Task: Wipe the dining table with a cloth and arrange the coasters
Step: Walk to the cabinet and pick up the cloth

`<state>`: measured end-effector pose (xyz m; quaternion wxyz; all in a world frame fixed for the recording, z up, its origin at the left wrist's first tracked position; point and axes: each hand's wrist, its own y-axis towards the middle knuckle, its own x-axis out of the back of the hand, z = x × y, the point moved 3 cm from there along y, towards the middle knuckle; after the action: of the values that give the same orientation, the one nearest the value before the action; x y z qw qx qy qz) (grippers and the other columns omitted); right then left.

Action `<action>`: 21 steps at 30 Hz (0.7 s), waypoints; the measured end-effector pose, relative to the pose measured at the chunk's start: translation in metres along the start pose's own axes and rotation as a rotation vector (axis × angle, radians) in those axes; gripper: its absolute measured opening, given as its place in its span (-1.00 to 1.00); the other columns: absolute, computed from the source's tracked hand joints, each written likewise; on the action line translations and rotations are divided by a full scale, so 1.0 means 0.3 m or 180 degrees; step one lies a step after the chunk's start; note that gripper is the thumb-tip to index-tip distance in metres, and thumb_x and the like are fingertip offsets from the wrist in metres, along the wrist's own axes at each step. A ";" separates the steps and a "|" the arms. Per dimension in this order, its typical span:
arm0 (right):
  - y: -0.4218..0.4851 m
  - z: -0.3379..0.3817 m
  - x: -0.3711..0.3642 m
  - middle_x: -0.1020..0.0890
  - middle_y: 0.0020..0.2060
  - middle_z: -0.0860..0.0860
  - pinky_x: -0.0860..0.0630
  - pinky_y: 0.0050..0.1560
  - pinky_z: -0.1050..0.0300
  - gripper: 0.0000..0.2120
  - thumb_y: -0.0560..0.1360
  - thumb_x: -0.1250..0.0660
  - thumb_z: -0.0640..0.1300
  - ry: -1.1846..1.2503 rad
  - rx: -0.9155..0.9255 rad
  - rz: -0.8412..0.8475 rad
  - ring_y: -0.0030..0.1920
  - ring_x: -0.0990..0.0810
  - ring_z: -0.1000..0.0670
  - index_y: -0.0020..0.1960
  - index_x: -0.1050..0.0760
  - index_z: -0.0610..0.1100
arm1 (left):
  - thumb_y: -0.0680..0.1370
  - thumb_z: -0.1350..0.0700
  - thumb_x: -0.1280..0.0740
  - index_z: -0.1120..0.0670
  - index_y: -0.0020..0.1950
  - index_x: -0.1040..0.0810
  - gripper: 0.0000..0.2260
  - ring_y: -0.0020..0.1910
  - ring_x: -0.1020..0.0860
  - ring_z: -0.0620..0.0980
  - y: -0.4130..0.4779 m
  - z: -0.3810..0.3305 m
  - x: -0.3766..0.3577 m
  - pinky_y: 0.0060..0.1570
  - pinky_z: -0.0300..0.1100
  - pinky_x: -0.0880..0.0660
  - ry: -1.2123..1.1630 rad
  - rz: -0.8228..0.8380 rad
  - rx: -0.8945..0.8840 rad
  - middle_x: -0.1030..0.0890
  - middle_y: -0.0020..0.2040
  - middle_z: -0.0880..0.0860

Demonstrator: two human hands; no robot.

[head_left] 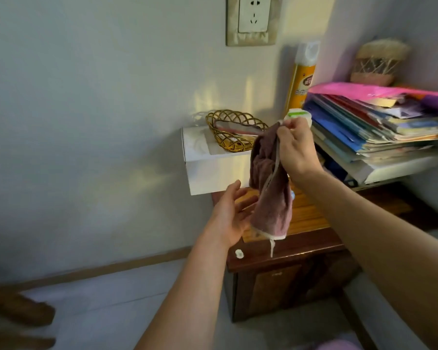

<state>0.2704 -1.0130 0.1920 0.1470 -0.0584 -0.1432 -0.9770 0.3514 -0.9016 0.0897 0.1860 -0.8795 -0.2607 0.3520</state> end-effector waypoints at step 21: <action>-0.459 0.270 -0.243 -0.45 -0.23 -0.02 -0.43 -0.10 -0.03 -0.96 0.46 -0.17 -0.04 0.1093 0.0041 0.1134 -0.15 -0.45 -0.05 -0.14 -0.35 0.01 | 0.61 0.04 -0.28 0.17 0.26 -0.53 -0.70 -0.03 -0.63 0.09 -0.522 -0.061 0.257 0.02 -0.03 -0.57 -0.0083 -0.0782 -0.1267 -0.65 0.02 0.16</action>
<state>0.3035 -0.8432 0.2215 0.3395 0.0850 -0.1098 -0.9303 0.3606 -0.7343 0.1420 0.0469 -0.8559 -0.4325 0.2797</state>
